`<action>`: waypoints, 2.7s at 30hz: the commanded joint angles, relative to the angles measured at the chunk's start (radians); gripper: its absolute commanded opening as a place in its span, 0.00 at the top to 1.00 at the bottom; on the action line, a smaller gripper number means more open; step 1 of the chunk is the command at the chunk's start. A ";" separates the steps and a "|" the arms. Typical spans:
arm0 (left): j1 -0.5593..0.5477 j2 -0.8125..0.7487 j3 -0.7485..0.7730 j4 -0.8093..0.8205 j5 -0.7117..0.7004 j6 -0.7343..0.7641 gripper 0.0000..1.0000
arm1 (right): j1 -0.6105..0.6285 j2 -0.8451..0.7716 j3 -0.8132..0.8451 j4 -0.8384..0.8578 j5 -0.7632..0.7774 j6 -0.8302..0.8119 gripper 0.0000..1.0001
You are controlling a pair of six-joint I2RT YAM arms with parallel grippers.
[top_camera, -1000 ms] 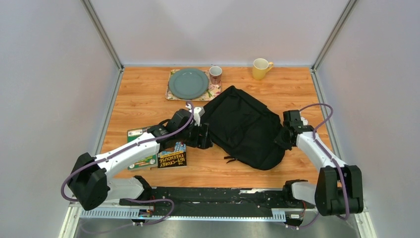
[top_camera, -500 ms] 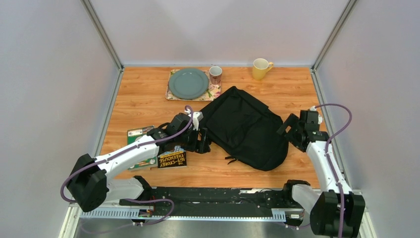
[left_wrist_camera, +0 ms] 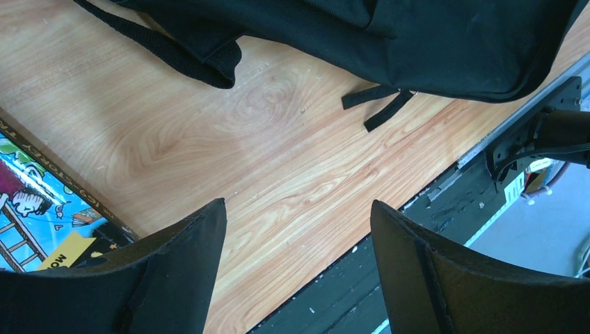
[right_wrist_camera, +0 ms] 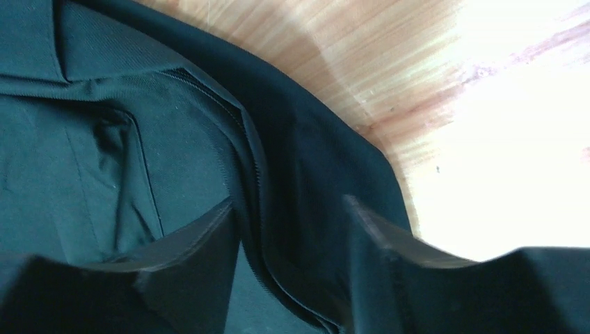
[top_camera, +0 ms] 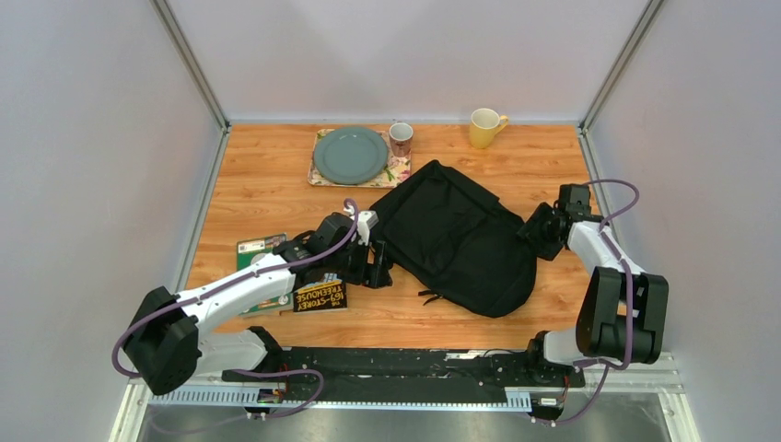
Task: Pack the student bag
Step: Unzip the student bag at the center of the board.
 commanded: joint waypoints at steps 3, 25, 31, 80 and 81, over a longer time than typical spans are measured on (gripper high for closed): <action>0.002 -0.011 -0.008 0.023 0.016 -0.010 0.17 | -0.011 0.007 0.012 0.098 -0.114 -0.030 0.79; 0.014 0.120 -0.129 0.517 -0.028 -0.275 0.14 | 0.282 -0.191 -0.074 0.013 0.236 -0.056 0.99; 0.016 0.224 -0.192 0.713 -0.023 -0.364 0.14 | 0.282 -0.193 -0.057 0.005 0.196 -0.053 0.96; -0.079 0.023 0.002 0.368 -0.419 -0.318 1.00 | 0.723 -0.635 -0.008 -0.181 -0.105 0.355 0.38; -0.081 0.022 -0.001 0.371 -0.416 -0.323 1.00 | 0.801 -0.682 -0.067 -0.120 -0.086 0.401 0.38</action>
